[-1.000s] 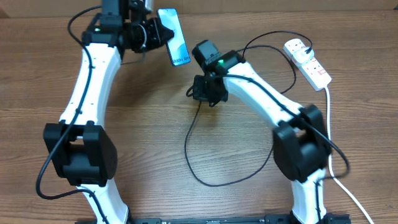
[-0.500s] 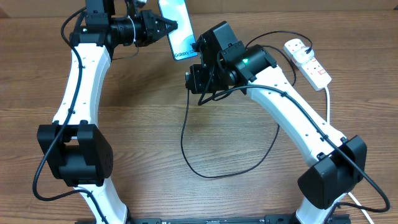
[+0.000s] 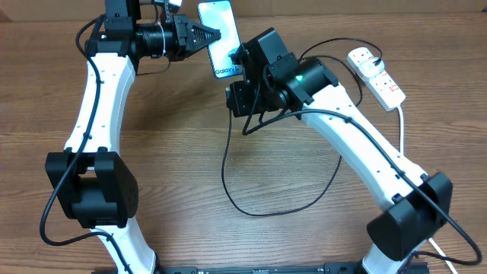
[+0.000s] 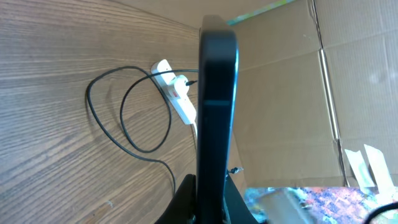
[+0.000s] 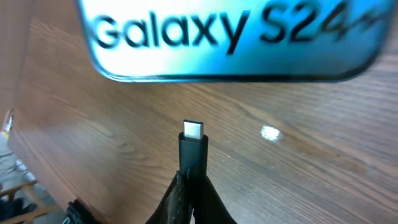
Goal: Plug charger to phone and switch on socket
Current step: 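Raise the plug with the right gripper under the phone's bottom port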
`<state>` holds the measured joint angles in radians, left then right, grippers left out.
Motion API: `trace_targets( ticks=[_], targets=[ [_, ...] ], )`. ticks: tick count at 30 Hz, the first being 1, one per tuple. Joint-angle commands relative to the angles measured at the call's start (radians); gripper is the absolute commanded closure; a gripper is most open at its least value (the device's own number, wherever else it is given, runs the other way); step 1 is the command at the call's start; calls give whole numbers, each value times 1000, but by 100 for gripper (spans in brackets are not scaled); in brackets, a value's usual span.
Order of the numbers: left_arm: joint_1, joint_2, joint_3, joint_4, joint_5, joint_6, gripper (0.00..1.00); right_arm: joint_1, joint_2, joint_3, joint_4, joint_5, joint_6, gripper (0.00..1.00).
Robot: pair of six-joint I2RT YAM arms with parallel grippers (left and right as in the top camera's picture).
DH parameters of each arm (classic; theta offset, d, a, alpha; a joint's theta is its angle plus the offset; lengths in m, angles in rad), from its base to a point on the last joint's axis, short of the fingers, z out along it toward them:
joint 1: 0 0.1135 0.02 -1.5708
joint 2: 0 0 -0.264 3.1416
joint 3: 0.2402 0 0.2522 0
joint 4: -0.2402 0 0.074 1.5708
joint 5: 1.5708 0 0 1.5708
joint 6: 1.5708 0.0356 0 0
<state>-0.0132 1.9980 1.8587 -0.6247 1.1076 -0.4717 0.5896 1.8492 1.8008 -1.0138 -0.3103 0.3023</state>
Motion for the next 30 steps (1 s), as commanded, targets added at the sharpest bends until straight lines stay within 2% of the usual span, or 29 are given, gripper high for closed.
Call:
trace_targets(
  ticks=[1, 15, 30],
  targets=[
    [-6, -12, 18, 0, 74, -7, 96, 1, -69, 21, 5, 51, -24, 96],
    [-6, -12, 18, -4, 150, -7, 96, -2, -71, 21, 11, 48, -43, 96],
    [-6, -11, 18, -4, 145, 0, 96, -3, -77, 34, 9, 80, -49, 96]
  ],
)
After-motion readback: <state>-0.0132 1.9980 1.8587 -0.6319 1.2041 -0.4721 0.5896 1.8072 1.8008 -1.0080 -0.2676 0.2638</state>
